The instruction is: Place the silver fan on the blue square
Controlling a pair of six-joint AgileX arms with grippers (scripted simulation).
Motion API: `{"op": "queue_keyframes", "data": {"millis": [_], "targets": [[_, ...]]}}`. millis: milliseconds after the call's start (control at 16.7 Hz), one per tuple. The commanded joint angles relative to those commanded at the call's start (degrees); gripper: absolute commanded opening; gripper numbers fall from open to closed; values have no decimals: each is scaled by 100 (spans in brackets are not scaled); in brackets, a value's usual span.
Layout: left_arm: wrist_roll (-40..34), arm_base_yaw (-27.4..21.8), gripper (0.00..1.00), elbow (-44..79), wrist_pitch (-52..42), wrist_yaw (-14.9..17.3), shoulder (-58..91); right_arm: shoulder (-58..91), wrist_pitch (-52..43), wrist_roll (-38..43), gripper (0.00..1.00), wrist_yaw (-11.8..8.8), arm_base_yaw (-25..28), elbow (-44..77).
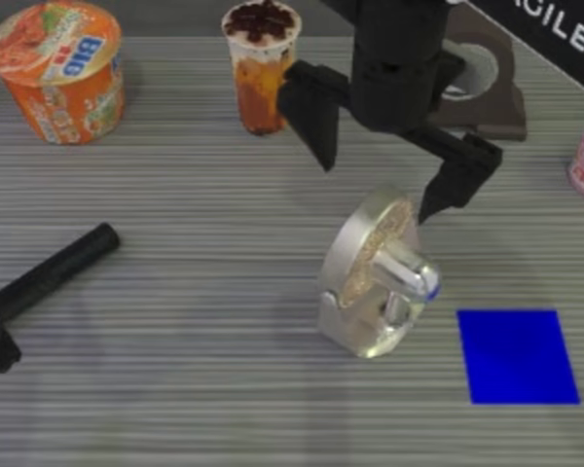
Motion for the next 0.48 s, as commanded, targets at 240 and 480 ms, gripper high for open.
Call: {"op": "queue_keyframes", "data": {"millis": [240,480], "targets": [[0,0,100,0,0,0,0,-56,206,-17,100,0,-18,-246],[0,0,100,0,0,0,0,-217,876,-9,100,-2,-7,-1103]]}}
